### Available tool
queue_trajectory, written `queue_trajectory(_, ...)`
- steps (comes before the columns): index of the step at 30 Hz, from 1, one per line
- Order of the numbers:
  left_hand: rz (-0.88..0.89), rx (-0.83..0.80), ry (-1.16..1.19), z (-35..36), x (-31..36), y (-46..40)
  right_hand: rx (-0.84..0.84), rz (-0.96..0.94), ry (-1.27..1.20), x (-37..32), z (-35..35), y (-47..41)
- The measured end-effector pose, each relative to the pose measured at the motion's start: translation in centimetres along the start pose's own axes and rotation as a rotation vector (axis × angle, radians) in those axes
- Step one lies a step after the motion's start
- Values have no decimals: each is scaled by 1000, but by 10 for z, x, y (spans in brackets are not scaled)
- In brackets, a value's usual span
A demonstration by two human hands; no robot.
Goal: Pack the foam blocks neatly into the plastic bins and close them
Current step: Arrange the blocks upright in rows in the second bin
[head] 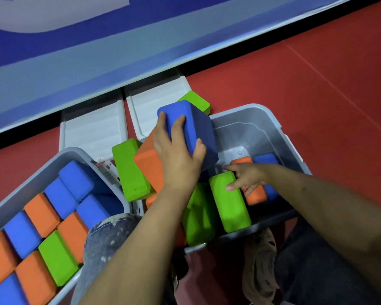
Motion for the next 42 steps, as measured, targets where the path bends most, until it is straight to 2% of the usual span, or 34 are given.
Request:
queue_trajectory(6,-12,3,-28,5,0,1,52,-9,151,-6,-2,3)
queue_trajectory(10,-39,-31,-53,16,-1,2,287,-161,476,-50,-14,14)
queue_trajectory(13,-186,-48,-16,26,-13,4,304,-276,338,-94,-12,32)
queue_trajectory(15,-294,-79,99,29,-18,0,305,-387,225,-121,-8,46)
queue_trajectory(17,-410,-146,318,31,-22,-5,382,-446,141,-133,-10,57)
queue_trajectory(20,-573,-318,758,39,-21,1,554,-427,170,-136,-16,58)
queue_trajectory(22,-661,-443,851,41,-17,11,616,-359,258,-131,-14,58)
queue_trajectory(24,-712,-537,809,40,-16,20,674,-317,267,-124,-16,62)
queue_trajectory(25,-668,-516,708,34,-17,19,705,-322,234,-125,-20,65)
queue_trajectory(26,-566,-428,578,21,-17,13,740,-336,198,-126,-27,71)
queue_trajectory(29,-139,72,91,-42,-7,-4,842,-382,166,-137,-65,92)
queue_trajectory(30,-73,183,-11,-54,-5,-5,873,-399,154,-137,-79,100)
queue_trajectory(31,-89,234,-95,-58,-8,-5,906,-415,151,-136,-92,109)
queue_trajectory(32,-178,210,-167,-55,-18,-5,930,-425,152,-134,-103,118)
queue_trajectory(34,-422,49,-317,-39,-45,0,949,-437,166,-128,-119,134)
queue_trajectory(35,-476,-2,-374,-34,-54,3,955,-442,179,-124,-125,140)
queue_trajectory(42,-545,-46,-413,-32,-60,2,941,-427,186,-88,-155,146)
Point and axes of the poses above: each hand's wrist, its own y-axis away from the middle knuckle, its own z-axis out of the palm, x = y × z, the point moved 8 cm from there along -y, towards the middle knuckle, and after that the axes turned 9 degrees about -z, right-handed, at the moved point
